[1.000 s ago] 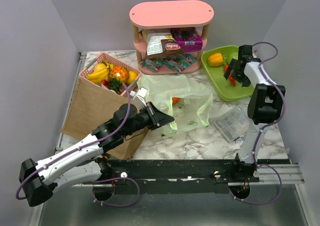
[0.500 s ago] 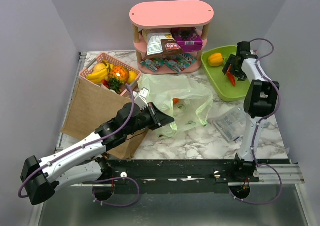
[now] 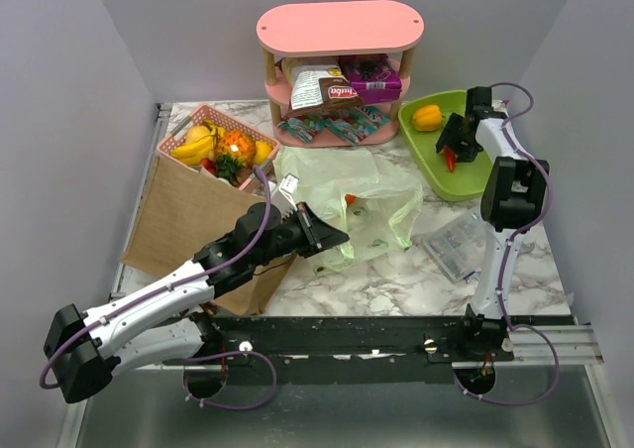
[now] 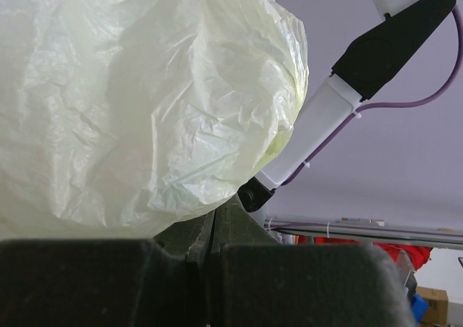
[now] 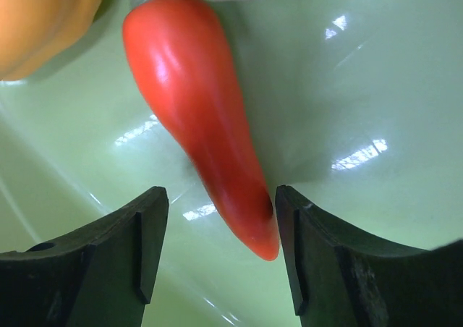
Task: Place the food into the grocery bag and tie it
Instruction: Pick up the fake vegetable from the bin.
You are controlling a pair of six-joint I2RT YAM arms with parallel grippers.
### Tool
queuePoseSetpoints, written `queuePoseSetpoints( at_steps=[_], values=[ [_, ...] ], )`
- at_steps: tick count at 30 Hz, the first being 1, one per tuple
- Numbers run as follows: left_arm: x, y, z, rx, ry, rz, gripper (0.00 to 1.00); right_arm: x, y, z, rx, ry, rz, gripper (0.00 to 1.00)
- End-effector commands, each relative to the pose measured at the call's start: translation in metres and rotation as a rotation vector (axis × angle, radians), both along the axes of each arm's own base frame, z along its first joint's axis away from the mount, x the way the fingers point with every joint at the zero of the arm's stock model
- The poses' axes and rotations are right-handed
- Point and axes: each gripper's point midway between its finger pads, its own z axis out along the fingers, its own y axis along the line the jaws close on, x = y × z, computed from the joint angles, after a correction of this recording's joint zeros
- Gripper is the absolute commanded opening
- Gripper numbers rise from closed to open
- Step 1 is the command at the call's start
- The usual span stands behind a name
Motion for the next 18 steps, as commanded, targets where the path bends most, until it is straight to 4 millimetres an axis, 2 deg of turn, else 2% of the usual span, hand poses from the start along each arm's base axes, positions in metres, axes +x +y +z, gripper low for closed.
queuePoseSetpoints(
  at_steps=[1,4,7,15,18],
  values=[
    [-0.003,-0.004,0.002,-0.024,0.004,-0.029,0.0,0.003,0.011,0.008,0.061,-0.034,0.047,0.71],
    [-0.003,-0.004,0.002,-0.025,0.006,-0.031,0.0,0.003,0.007,0.004,0.046,-0.02,0.04,0.77],
    [-0.003,-0.004,0.001,-0.023,0.006,-0.031,0.0,0.002,0.002,-0.001,0.022,-0.003,0.028,0.77],
    [-0.003,-0.005,-0.002,-0.022,0.014,-0.033,0.0,-0.001,-0.006,-0.006,-0.019,0.017,0.012,0.61],
    [-0.004,-0.006,-0.002,-0.023,0.016,-0.038,0.0,-0.004,-0.005,-0.013,-0.017,0.034,0.017,0.49]
  ],
)
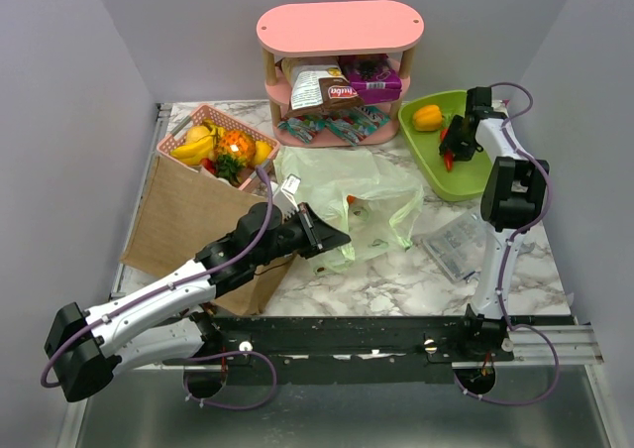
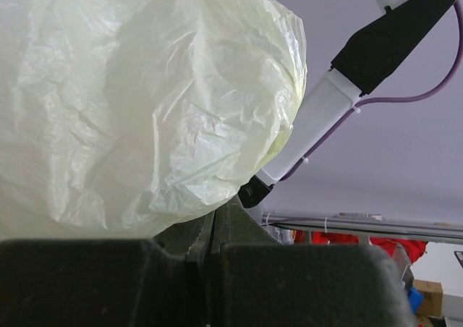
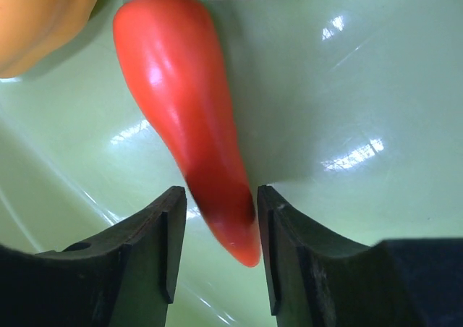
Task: Place the food into the grocery bag and tie it
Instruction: Pick up the fake vegetable from the bin.
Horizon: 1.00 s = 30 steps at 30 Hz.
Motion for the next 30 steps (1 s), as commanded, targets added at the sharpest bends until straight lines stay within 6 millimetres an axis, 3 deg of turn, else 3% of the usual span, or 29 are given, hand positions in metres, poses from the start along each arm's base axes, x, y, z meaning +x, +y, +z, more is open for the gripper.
queuePoseSetpoints(
  at_steps=[1,4,7,16,21,30],
  values=[
    [-0.002,-0.003,0.0,-0.016,0.005,-0.02,0.0,-0.005,-0.007,-0.014,-0.022,0.04,-0.005,0.42],
    [-0.002,-0.002,0.001,-0.017,0.006,-0.02,0.0,-0.005,-0.003,-0.013,-0.002,0.037,0.006,0.28],
    [-0.003,-0.001,0.002,-0.019,0.005,-0.018,0.0,-0.003,0.008,-0.002,0.045,0.015,0.031,0.23],
    [0.001,0.006,0.01,-0.028,-0.011,0.024,0.0,0.0,0.052,0.077,0.208,-0.121,0.125,0.23],
    [0.003,0.008,0.013,-0.036,-0.015,0.042,0.0,-0.02,0.067,0.115,0.268,-0.145,0.161,0.18],
    [0.007,0.009,0.022,-0.053,-0.038,0.064,0.0,-0.072,0.084,0.175,0.309,-0.218,0.199,0.14]
  ],
)
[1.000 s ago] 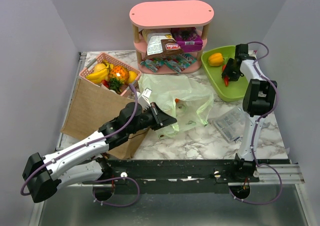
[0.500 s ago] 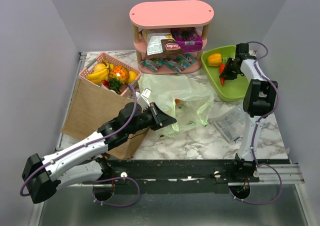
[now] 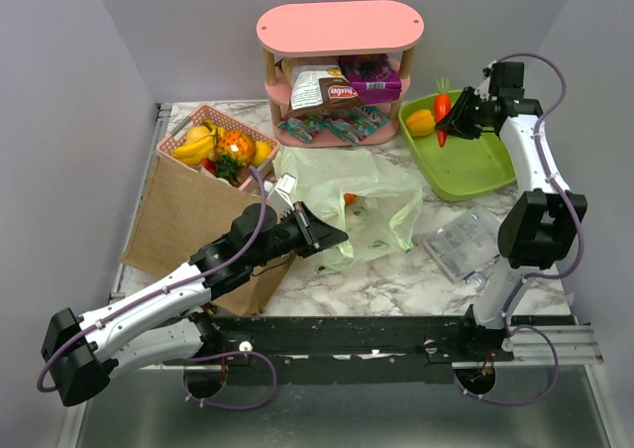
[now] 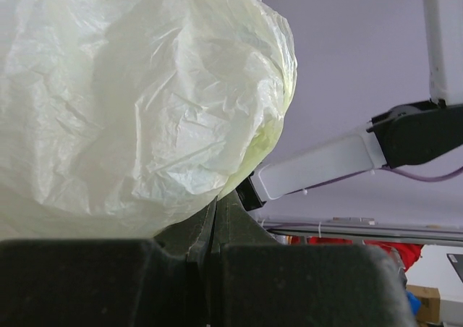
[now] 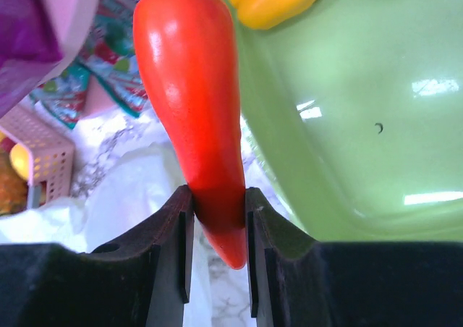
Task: Place the food into the grocery bag and tie it
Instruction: Pick up the fake vegetable from the bin.
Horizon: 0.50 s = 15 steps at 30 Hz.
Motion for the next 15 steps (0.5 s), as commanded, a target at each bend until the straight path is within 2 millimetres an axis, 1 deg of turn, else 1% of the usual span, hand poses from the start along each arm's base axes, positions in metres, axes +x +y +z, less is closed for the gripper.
queuePoseSetpoints(
  at_steps=[1,2,4,5,7,11,12,15],
  values=[
    [0.006,0.003,0.014,-0.029,-0.03,0.034,0.0,-0.031,0.018,0.022,0.068,0.004,0.049,0.13],
    [0.007,0.002,0.014,-0.03,-0.03,0.034,0.0,-0.035,0.021,0.029,0.081,-0.006,0.058,0.1],
    [0.007,0.002,0.015,-0.033,-0.033,0.037,0.0,-0.046,0.03,0.044,0.113,-0.028,0.089,0.07],
    [0.008,0.002,0.015,-0.031,-0.033,0.039,0.0,-0.052,0.034,0.055,0.126,-0.048,0.101,0.04],
    [0.009,0.002,0.015,-0.032,-0.035,0.041,0.0,-0.064,0.039,0.069,0.146,-0.073,0.115,0.01],
    [0.009,0.001,0.015,-0.036,-0.042,0.042,0.0,-0.093,0.054,0.095,0.216,-0.131,0.148,0.01],
    [0.01,0.001,0.015,-0.035,-0.042,0.043,0.0,-0.101,0.059,0.104,0.242,-0.148,0.165,0.01],
    [0.011,0.002,0.015,-0.033,-0.05,0.049,0.0,-0.127,0.071,0.121,0.29,-0.176,0.206,0.01]
  ],
)
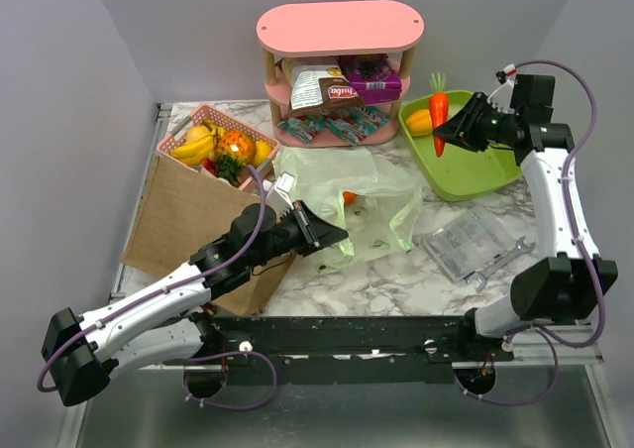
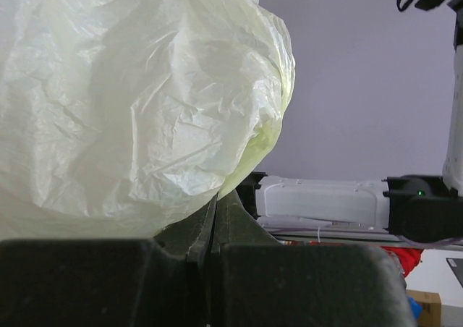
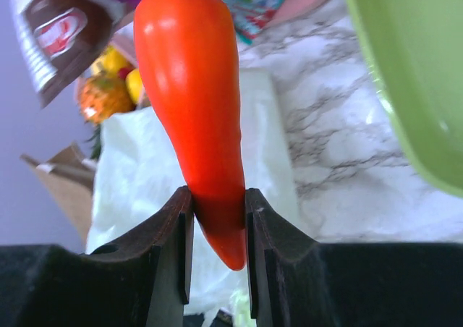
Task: Place the food into the grocery bag and tie it
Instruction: Pick up the fake vegetable from the bin, then place the fake vegetable into the grocery bag.
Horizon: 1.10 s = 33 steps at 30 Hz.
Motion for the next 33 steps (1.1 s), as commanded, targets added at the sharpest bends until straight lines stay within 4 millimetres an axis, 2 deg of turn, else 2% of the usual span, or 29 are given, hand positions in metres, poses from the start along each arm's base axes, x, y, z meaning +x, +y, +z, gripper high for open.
queuePoseSetpoints(
  at_steps=[1,8,16,19,33],
  values=[
    [0.009,0.001,0.013,-0.027,-0.044,0.036,0.0,-0.043,0.03,0.042,0.125,-0.076,0.105,0.01],
    [0.015,0.001,0.018,-0.032,-0.072,0.059,0.0,-0.109,0.059,0.066,0.225,-0.123,0.218,0.01],
    [0.022,-0.007,0.026,-0.039,-0.087,0.057,0.0,-0.151,0.078,0.076,0.338,-0.121,0.267,0.01],
    [0.024,-0.009,0.029,-0.036,-0.098,0.057,0.0,-0.172,0.091,0.078,0.358,-0.116,0.319,0.01],
    [0.057,-0.014,0.044,-0.038,-0.129,0.082,0.0,-0.242,0.1,0.025,0.299,0.087,0.405,0.01]
  ],
)
